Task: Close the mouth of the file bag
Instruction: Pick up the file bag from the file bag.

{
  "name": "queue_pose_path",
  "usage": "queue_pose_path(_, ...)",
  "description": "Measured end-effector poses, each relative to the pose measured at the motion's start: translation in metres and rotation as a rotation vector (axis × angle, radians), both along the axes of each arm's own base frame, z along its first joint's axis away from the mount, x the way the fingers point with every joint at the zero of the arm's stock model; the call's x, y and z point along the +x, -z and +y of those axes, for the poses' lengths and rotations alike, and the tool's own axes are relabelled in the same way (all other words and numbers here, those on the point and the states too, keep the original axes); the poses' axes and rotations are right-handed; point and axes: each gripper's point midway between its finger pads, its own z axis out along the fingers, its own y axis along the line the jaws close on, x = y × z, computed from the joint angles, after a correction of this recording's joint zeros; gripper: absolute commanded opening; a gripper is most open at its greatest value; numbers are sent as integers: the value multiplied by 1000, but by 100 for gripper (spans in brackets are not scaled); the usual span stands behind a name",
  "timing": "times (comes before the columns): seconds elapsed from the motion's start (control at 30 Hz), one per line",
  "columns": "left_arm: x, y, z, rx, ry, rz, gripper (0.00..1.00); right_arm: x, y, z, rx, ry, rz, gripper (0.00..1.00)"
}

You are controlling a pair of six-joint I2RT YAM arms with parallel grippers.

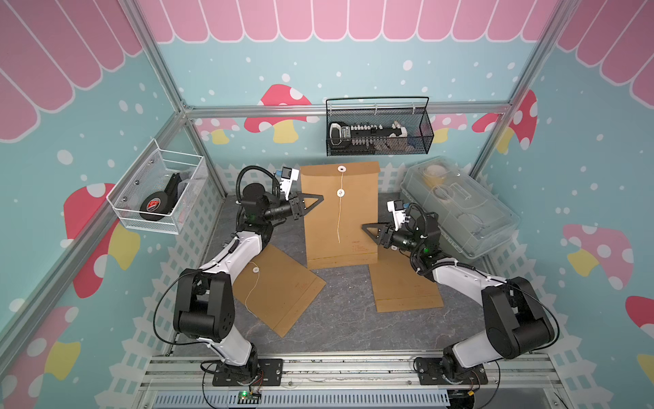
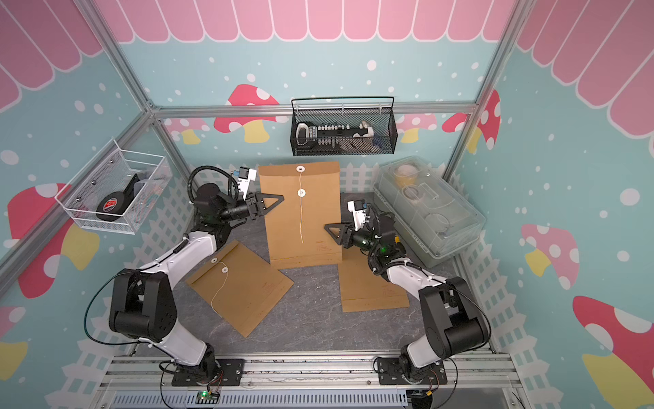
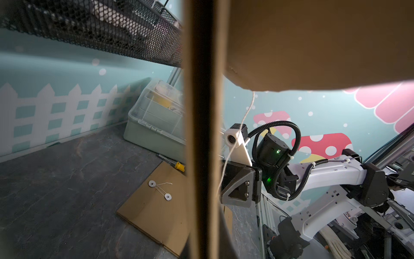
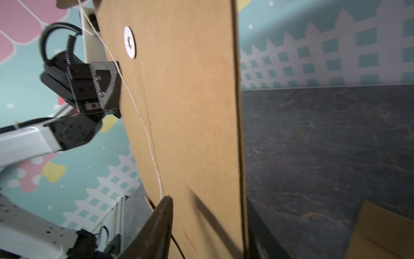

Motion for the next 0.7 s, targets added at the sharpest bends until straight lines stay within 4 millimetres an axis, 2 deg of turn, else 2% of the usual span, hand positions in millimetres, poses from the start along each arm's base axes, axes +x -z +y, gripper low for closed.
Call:
queue_pose_path(0.1, -7, 5, 3, 40, -7, -19, 0, 4, 7, -12, -55, 79, 44, 64)
queue_pose_path(0.17, -12, 5, 4, 62, -9, -42, 0, 7, -1, -21, -83, 129, 54, 68)
queue_pose_path(0.37, -17, 8, 6, 96, -9, -70, 0, 29, -67, -55, -38, 278, 24, 73)
queue_pose_path(0.53, -20, 13, 2, 106, 4, -58, 0, 39, -126, -58, 54, 308, 7, 73)
queue_pose_path(0.63, -22, 14, -2, 108, 18, -58, 0, 43, -143, -52, 82, 301, 9, 72)
queue_pose_path(0.7, -24, 15, -4, 109, 25, -54, 0, 48, -145, -45, 75, 295, 21, 69)
